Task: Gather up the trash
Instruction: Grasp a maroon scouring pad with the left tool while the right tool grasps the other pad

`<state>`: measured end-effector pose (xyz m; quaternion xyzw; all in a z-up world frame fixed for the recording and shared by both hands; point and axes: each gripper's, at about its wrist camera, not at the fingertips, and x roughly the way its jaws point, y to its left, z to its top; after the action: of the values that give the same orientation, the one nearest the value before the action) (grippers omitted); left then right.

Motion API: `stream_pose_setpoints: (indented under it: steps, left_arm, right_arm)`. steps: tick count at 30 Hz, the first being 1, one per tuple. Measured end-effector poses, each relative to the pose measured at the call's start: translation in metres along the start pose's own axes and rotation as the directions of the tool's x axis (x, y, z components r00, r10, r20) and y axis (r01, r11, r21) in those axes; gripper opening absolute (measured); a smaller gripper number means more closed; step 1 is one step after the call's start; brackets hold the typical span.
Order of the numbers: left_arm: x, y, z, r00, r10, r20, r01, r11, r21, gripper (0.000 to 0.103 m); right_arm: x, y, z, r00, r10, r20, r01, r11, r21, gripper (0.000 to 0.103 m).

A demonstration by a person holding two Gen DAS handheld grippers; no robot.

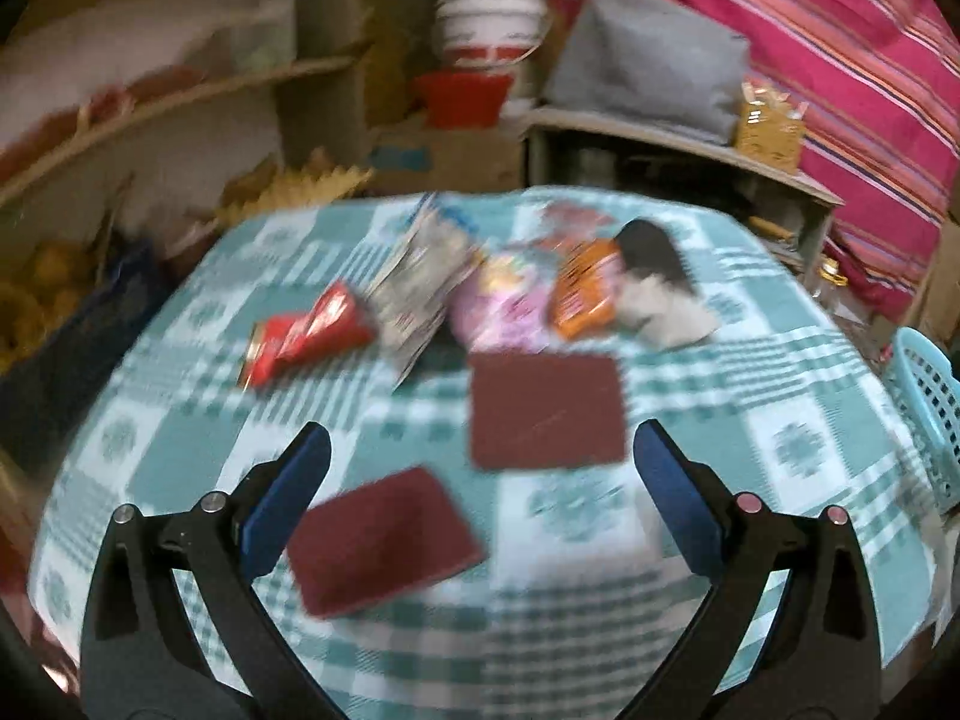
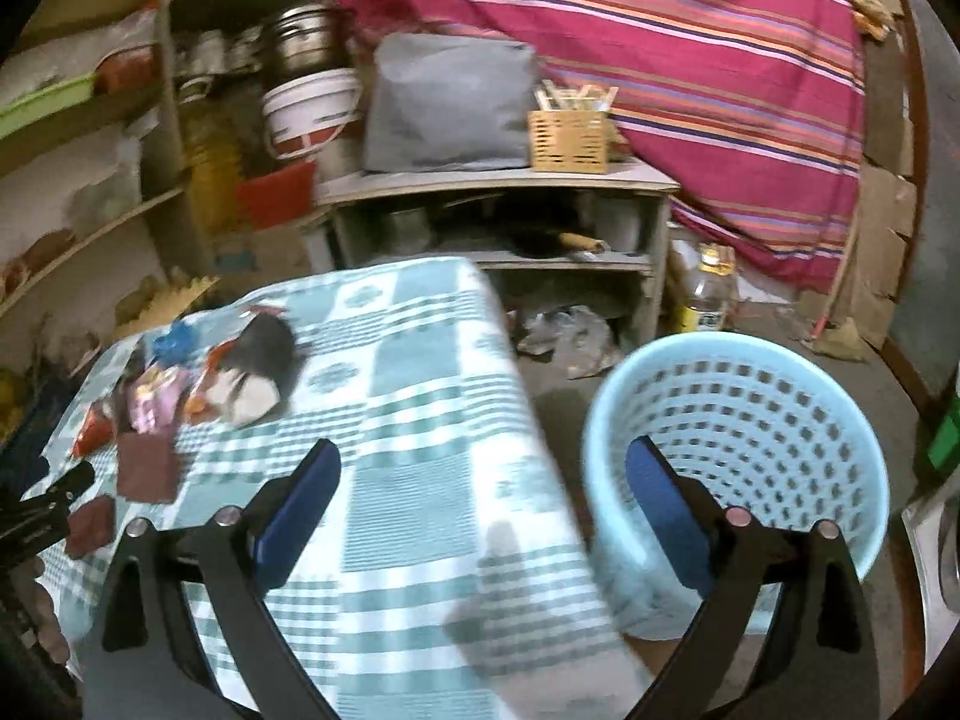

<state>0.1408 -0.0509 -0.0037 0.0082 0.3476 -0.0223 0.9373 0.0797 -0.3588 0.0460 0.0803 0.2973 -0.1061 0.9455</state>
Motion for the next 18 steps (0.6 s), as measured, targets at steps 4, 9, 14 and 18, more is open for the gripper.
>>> stream_pose_setpoints:
  steps: [4, 9, 14, 18]
  left_arm:
    - [0.013, 0.019, -0.013, 0.998, 0.010, -0.065, -0.012, 0.999, -0.034, 0.098]
    - [0.026, 0.030, -0.022, 0.991, 0.015, -0.133, -0.026, 0.996, -0.081, 0.098]
    - [0.033, 0.037, -0.023, 0.986, 0.024, -0.164, -0.041, 0.994, -0.099, 0.098]
    - [0.039, 0.035, -0.023, 0.980, 0.049, -0.191, -0.066, 0.994, -0.085, 0.098]
  right_arm:
    - [0.005, 0.016, -0.001, 1.000, 0.024, -0.011, -0.024, 1.000, -0.003, 0.094]
    - [0.012, 0.032, -0.002, 0.999, 0.039, -0.033, -0.039, 0.999, -0.005, 0.094]
    - [0.017, 0.047, -0.004, 0.998, 0.053, -0.044, -0.054, 0.998, -0.016, 0.094]
    - [0.021, 0.060, -0.006, 0.996, 0.064, -0.056, -0.065, 0.997, -0.031, 0.094]
